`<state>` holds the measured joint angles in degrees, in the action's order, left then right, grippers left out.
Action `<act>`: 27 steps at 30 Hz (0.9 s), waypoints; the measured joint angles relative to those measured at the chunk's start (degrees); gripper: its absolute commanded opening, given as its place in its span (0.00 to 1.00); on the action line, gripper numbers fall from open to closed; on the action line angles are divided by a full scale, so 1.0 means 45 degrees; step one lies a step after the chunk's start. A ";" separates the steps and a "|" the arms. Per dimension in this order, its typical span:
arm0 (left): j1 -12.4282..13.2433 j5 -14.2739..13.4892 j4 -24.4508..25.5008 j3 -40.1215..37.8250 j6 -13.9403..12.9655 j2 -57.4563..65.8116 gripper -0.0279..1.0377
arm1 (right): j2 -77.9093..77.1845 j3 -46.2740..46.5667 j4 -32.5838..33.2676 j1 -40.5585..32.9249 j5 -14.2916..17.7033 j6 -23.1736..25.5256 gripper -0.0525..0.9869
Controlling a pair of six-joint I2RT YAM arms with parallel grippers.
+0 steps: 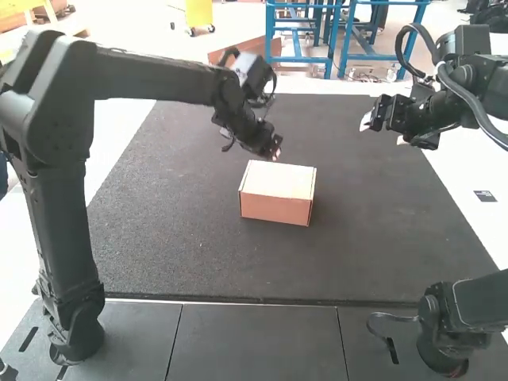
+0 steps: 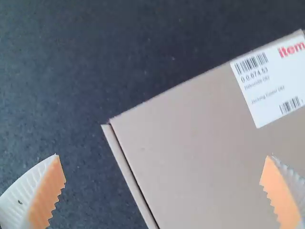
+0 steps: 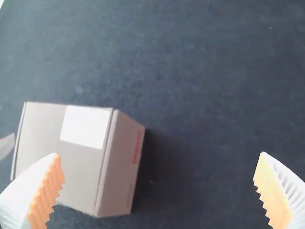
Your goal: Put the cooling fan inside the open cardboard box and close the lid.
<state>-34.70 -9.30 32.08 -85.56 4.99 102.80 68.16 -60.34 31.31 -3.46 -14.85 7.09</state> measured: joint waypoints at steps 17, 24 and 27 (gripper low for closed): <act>0.1345 0.0763 -0.3526 0.1282 0.0248 -0.4755 0.94 | -0.1394 0.0039 -0.3861 0.0005 -0.0087 -0.0529 0.93; 0.1982 0.1185 -0.6139 0.4823 0.0325 -0.7232 0.94 | -0.2550 0.1593 -0.5183 0.0005 0.0899 -0.0636 0.93; 0.2268 0.1258 -0.7529 0.6377 0.0151 -0.8306 0.94 | -0.3152 0.2210 -0.5304 0.0005 0.1744 -0.0685 0.93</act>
<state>-24.49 -3.64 -1.80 -56.86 5.67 65.43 53.98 -50.39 7.44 -3.44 -7.01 4.01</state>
